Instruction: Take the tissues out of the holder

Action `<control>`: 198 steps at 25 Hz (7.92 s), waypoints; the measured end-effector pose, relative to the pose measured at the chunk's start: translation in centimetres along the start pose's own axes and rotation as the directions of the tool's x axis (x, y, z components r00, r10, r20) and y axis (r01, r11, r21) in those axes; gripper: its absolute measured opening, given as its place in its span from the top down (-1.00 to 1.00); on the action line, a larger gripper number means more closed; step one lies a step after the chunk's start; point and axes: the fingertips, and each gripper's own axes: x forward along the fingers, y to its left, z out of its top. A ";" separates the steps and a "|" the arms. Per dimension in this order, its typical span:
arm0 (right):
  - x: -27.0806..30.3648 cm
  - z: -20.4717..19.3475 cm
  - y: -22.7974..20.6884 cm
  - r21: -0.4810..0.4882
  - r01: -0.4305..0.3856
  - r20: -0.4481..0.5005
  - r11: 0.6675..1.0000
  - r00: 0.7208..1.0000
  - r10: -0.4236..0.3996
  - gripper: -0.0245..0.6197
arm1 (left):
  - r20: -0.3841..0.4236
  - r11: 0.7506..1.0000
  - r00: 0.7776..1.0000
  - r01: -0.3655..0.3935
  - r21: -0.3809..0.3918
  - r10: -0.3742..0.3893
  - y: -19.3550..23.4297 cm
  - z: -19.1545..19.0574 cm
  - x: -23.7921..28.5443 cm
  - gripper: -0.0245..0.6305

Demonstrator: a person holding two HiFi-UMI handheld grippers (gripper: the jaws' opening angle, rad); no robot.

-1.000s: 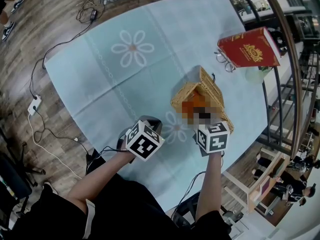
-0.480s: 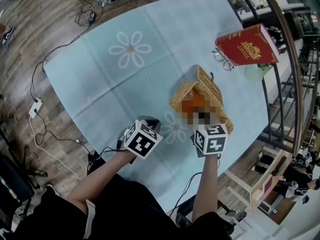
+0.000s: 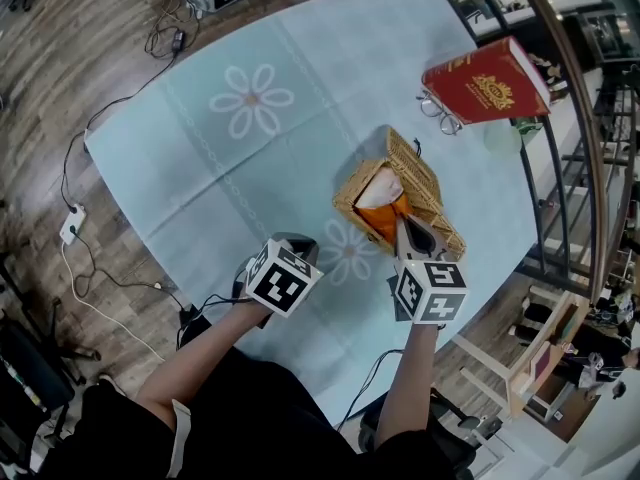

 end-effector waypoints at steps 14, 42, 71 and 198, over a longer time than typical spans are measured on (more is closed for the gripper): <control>-5.0 3.4 -0.5 0.030 0.037 0.160 0.999 0.986 -0.042 0.89 | 0.004 1.000 1.000 0.016 0.022 -0.016 -1.4 0.4 -0.4 0.91; -14.5 -3.2 3.0 0.070 0.052 0.191 0.996 0.979 -0.064 0.89 | -0.026 0.984 1.000 0.002 0.176 0.003 -7.3 -2.1 -1.5 0.91; -25.4 -26.7 -6.1 0.389 0.294 0.015 0.873 0.946 -0.325 0.89 | -0.228 0.891 0.968 0.193 0.411 -0.105 -25.5 -12.0 3.3 0.91; -26.2 -41.9 5.6 0.640 0.201 -0.137 0.742 0.980 -0.147 0.89 | -0.224 0.893 0.970 0.182 0.411 -0.095 -33.3 -20.1 6.5 0.91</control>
